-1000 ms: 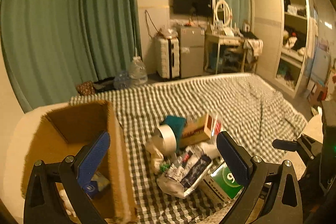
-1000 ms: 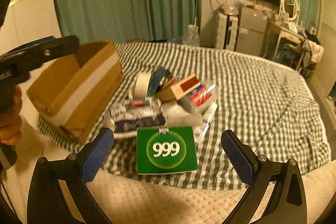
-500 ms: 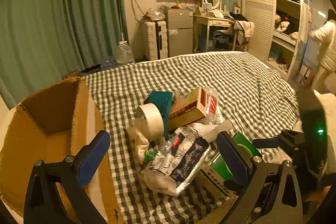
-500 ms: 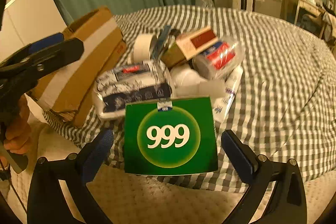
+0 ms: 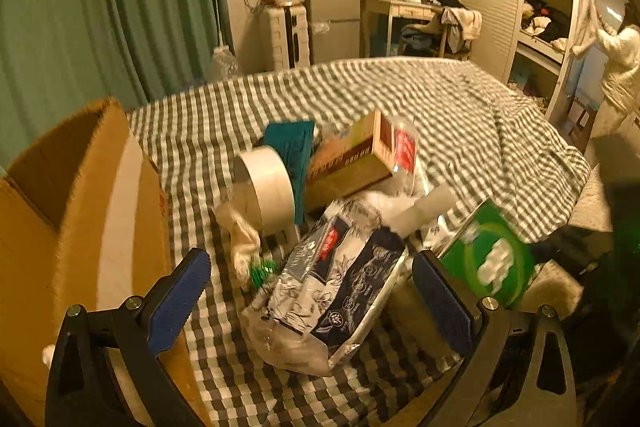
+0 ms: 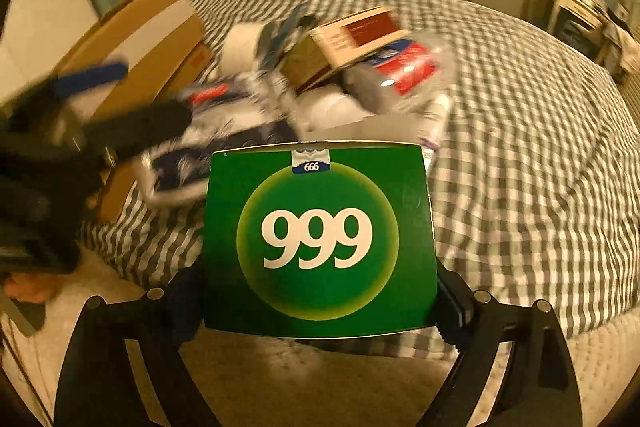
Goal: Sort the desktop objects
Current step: 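Move both tools back to the pile and grasp the green medicine box with the right tool, then grasp the floral tissue packet with the left tool while the right lifts the green medicine box, then lower the floral packet and green medicine box into the cardboard box and release both, then grasp the green snack bag with the left tool while the right grasps the white bottle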
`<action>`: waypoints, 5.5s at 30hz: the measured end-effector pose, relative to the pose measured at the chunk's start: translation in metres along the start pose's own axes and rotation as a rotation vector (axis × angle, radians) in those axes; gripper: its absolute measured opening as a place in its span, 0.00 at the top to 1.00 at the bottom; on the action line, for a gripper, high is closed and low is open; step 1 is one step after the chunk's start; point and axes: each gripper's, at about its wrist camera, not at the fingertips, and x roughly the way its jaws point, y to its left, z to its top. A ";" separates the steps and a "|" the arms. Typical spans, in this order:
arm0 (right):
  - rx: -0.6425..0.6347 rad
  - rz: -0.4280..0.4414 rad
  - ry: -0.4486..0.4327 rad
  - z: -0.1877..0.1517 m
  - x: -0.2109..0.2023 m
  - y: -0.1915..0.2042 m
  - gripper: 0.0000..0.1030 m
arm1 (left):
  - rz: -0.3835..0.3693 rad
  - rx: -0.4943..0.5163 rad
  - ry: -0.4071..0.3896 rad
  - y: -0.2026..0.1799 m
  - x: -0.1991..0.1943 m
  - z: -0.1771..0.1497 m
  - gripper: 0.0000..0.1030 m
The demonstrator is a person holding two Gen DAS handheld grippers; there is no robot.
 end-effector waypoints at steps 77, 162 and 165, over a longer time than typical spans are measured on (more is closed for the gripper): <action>-0.012 0.058 -0.615 0.071 -0.209 0.217 0.11 | 0.187 -0.186 -0.312 0.198 -0.234 -0.010 0.80; 0.114 -0.062 -0.627 0.055 -0.289 0.080 0.00 | 0.237 -0.212 -0.394 0.063 -0.301 0.052 0.00; 0.179 -0.045 -0.627 0.067 -0.293 0.069 0.00 | 0.225 -0.247 -0.382 0.061 -0.298 0.053 0.00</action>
